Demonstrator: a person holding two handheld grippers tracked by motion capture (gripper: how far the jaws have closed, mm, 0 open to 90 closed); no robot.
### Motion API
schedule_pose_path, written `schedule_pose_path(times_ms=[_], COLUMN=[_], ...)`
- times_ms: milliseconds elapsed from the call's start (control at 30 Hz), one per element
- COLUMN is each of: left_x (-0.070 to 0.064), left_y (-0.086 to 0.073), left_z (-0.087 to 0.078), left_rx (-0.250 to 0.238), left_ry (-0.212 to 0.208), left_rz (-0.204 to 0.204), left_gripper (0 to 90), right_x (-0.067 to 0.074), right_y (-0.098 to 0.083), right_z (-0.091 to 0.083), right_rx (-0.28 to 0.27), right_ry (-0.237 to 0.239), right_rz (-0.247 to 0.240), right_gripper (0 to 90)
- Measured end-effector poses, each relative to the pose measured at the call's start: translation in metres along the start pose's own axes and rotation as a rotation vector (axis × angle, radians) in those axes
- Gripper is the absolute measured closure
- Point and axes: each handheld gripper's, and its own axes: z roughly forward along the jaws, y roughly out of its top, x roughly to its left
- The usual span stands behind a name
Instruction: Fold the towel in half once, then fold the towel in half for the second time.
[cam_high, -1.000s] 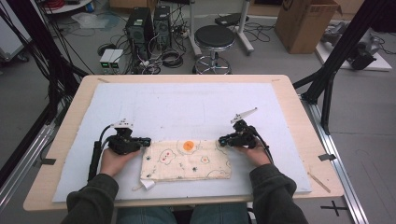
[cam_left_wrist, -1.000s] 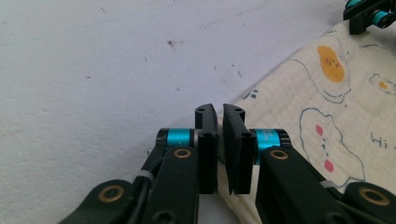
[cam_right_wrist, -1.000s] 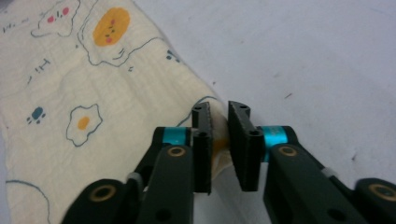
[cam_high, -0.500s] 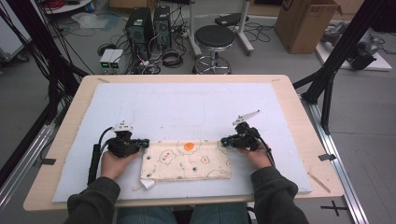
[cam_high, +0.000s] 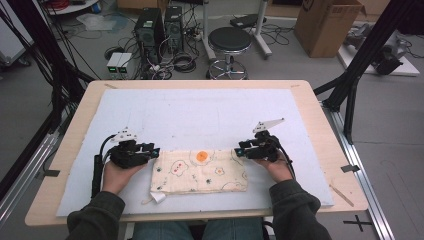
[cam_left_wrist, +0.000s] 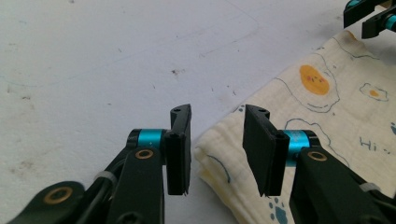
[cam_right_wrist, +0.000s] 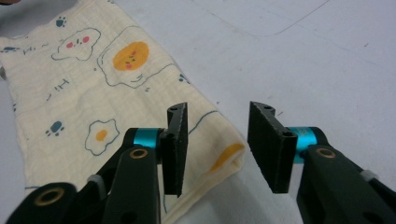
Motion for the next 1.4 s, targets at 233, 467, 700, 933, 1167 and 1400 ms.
schedule_pose_path(times_ms=[233,467,700,933,1167,1400], left_x=[-0.003,-0.008,-0.013,-0.017,-0.017,-0.017], left_y=[0.001,0.002,0.003,0.004,0.004,0.004], left_z=[-0.008,-0.015,-0.015,-0.016,-0.016,-0.015], left_rx=[0.005,-0.021,-0.020,-0.024,-0.020,-0.019], left_ry=[-0.044,-0.065,-0.065,-0.062,-0.058,-0.053], left_rz=[0.015,0.018,0.030,0.045,0.053,0.058], left_gripper=[51.5,46.3,41.9,41.4,40.6,40.3], right_x=[0.006,0.012,0.019,0.020,0.020,0.019], right_y=[0.002,0.002,0.003,0.002,0.002,0.003], right_z=[-0.008,-0.013,-0.015,-0.015,-0.015,-0.015], right_rx=[-0.059,-0.086,-0.089,-0.083,-0.081,-0.081], right_ry=[-0.003,-0.012,-0.029,-0.016,-0.019,-0.023], right_rz=[-0.016,-0.028,-0.047,-0.053,-0.052,-0.056], right_gripper=[44.8,37.0,33.0,33.1,33.2,33.5])
